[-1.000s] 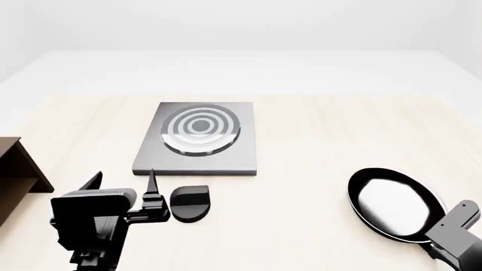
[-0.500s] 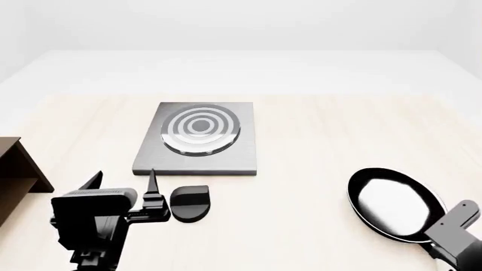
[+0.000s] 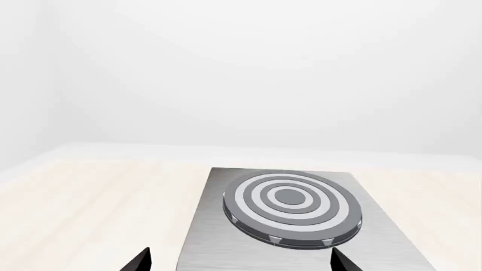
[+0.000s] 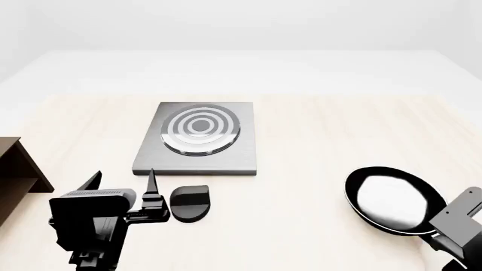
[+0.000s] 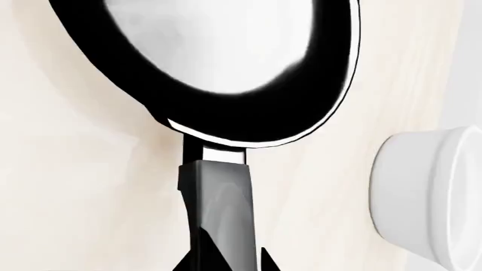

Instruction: Turn on the stove and put the frying pan on it.

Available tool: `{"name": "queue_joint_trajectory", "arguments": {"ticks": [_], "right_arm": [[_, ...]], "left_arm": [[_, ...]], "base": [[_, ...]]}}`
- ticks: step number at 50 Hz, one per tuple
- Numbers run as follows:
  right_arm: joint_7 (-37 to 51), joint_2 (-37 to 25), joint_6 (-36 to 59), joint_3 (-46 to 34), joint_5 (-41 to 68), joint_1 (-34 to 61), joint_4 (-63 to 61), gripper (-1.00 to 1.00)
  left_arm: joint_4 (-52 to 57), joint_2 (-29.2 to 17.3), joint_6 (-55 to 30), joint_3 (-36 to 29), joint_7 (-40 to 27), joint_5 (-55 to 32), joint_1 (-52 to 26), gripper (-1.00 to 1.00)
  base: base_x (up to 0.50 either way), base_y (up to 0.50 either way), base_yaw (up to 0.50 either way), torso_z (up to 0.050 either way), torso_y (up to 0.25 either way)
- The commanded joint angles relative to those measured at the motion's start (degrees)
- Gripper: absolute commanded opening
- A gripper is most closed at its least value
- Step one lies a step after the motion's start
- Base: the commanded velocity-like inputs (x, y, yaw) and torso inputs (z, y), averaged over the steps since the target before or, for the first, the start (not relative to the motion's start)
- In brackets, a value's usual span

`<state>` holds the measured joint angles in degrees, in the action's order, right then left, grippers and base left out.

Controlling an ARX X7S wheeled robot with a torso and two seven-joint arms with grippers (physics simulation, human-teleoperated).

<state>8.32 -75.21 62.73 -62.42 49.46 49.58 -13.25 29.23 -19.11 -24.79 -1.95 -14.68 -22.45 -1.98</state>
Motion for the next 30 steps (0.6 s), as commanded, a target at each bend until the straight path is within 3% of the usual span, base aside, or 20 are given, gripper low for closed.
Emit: {"name": "queue_joint_trajectory", "arguments": {"ticks": [1, 30], "right_arm": [[-2.3, -0.7, 3.8, 2.3, -1.3, 6.4, -4.5, -1.0], [-8.1, 0.7, 9.0, 4.6, -5.5, 16.7, -9.0, -1.0]], "left_arm": [[0.2, -0.2, 0.1, 0.0, -0.2, -0.3, 0.0, 1.0], [0.4, -0.8, 0.2, 0.1, -0.8, -0.9, -0.1, 1.0]], "base": [[0.0, 0.0, 0.0, 0.0, 0.0], [0.0, 0.0, 0.0, 0.0, 0.001]]}}
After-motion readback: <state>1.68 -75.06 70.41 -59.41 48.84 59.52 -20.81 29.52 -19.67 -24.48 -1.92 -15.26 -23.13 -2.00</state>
